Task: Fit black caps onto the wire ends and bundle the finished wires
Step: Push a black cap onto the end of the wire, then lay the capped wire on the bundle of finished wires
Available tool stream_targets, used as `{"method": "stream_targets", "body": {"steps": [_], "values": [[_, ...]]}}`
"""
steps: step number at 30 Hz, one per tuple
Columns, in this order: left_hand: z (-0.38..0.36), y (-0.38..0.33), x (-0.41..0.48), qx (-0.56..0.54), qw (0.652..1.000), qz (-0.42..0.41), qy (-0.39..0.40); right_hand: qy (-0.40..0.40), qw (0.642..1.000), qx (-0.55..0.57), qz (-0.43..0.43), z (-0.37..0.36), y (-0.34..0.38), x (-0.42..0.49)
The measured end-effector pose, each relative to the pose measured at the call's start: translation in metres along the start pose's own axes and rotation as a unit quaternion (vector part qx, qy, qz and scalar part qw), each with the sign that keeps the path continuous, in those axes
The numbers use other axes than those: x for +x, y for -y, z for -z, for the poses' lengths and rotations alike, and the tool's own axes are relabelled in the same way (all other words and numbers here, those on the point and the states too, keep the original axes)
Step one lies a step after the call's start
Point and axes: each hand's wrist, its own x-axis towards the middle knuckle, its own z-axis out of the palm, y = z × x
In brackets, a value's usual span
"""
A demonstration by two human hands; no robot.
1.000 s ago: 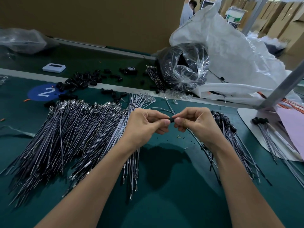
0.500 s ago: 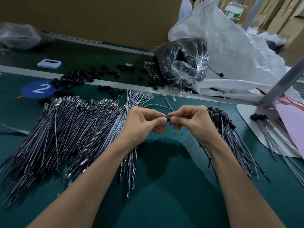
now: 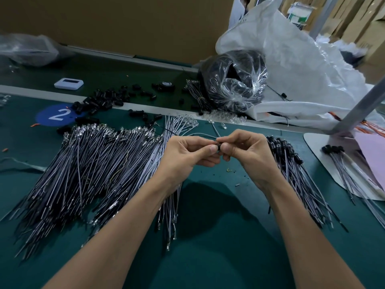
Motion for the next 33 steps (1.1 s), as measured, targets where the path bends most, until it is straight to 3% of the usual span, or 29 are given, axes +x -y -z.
{"method": "stream_targets", "body": {"steps": [4,6,8,10,12,14,17,20,23,26,29,33], "values": [[-0.009,-0.002,-0.002,-0.035,0.999,0.001,0.034,0.005,0.999,-0.043,0.015,-0.001,0.008,-0.002],[-0.005,-0.009,-0.002,-0.026,1.0,0.002,0.017,0.0,1.0,0.006,-0.006,0.014,0.018,-0.005],[0.007,-0.016,0.001,-0.033,0.997,0.0,-0.073,-0.01,0.994,0.108,-0.029,0.042,0.031,-0.013],[0.021,-0.024,0.003,-0.076,0.979,-0.003,-0.19,-0.036,0.989,0.134,-0.046,0.077,0.046,-0.022],[0.035,-0.033,0.005,-0.134,0.947,-0.018,-0.29,-0.076,0.994,0.036,-0.072,0.109,0.062,-0.031],[0.049,-0.044,0.006,-0.136,0.924,-0.038,-0.356,-0.116,0.978,-0.134,-0.111,0.13,0.073,-0.034],[0.07,-0.055,0.007,0.059,0.924,-0.022,-0.377,-0.142,0.9,-0.374,-0.173,0.135,0.067,-0.029],[0.08,-0.057,0.006,0.32,0.896,0.026,-0.306,-0.151,0.814,-0.535,-0.172,0.111,0.055,-0.021],[0.082,-0.057,0.0,0.475,0.822,0.069,-0.306,-0.114,0.855,-0.497,-0.097,0.059,0.047,-0.018],[0.088,-0.057,-0.004,0.501,0.799,0.09,-0.321,0.027,0.898,-0.423,-0.116,-0.012,0.031,-0.015],[0.088,-0.053,-0.003,0.527,0.78,0.093,-0.325,0.131,0.867,-0.432,-0.21,-0.068,0.013,0.001],[0.083,-0.041,-0.003,0.504,0.797,0.064,-0.326,0.126,0.846,-0.456,-0.246,-0.09,0.007,0.018]]}}
